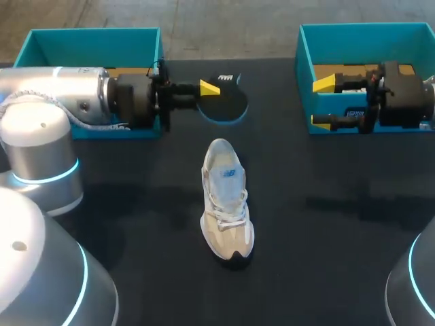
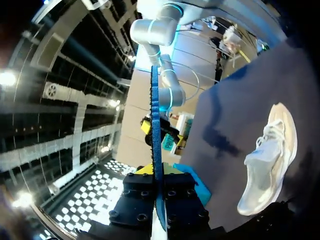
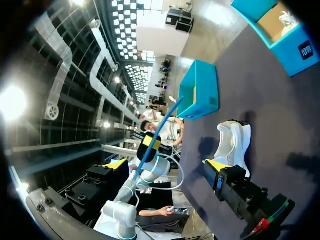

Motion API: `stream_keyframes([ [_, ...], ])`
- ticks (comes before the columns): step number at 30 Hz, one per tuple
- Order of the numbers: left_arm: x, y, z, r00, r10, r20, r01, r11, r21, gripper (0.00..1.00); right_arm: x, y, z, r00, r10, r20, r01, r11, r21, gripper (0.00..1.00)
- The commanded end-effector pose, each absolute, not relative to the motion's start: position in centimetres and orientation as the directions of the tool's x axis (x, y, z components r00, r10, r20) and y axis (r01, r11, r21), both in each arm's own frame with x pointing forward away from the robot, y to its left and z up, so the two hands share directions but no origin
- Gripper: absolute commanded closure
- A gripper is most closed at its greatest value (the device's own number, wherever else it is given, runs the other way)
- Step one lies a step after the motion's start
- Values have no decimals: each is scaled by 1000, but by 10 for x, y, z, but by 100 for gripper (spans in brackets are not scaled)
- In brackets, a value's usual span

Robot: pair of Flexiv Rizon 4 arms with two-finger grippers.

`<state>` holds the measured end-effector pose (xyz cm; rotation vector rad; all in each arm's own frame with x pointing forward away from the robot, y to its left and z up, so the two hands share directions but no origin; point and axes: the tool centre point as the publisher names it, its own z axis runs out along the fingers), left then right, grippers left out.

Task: Take the shoe out of the shoebox, open the shoe tongue, remove and reinsert the insole, then place the shoe into the shoebox

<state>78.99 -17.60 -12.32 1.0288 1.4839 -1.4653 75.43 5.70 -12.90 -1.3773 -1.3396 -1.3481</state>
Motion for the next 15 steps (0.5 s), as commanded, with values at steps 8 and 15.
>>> stream_keyframes([
  [8,784,-182,-130,-987,156,44,-36,49,-998,100,754,57,-129,-114,162,980,979,-147,138,0],
  [15,782,-179,-120,-925,173,339,-347,-18,-938,100,754,57,-129,-114,162,980,979,-147,138,0],
])
